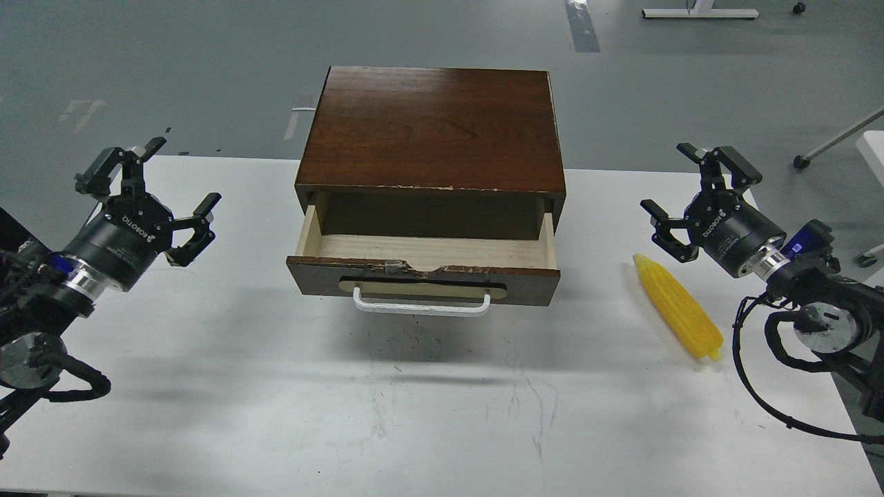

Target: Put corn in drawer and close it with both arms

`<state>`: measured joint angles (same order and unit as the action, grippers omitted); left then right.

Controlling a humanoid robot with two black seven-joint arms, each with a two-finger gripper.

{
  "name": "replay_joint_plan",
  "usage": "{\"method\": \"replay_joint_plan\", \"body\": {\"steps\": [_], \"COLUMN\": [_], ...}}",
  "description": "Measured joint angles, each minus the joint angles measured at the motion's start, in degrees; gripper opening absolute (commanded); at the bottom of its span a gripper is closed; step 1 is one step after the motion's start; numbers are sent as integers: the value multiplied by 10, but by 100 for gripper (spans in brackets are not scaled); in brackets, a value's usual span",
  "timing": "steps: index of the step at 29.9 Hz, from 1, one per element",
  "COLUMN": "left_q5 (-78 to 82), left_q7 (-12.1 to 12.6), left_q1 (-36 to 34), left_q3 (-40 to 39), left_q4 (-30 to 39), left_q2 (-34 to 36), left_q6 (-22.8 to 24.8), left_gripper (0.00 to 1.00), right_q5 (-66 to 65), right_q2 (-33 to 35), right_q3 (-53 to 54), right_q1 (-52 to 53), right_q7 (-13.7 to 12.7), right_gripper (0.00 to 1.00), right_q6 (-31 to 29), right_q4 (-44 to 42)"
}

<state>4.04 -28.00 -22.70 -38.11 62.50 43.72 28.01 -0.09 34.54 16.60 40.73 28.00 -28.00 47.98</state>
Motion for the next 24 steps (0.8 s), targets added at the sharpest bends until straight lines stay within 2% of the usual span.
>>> {"method": "replay_joint_plan", "body": {"steps": [24], "left_q5": [22], "left_q7": [0], "left_q1": [-7], "left_q3": [0], "left_q4": [-40], "left_q2": [5], "left_q6": [0], "left_gripper": [100], "right_q5": [-1], "right_q2": [0], "right_q3": [-2], "right_q1": [0], "right_q7": [0], "right_gripper": [100], "right_q6": [0], "right_q4": [0]}}
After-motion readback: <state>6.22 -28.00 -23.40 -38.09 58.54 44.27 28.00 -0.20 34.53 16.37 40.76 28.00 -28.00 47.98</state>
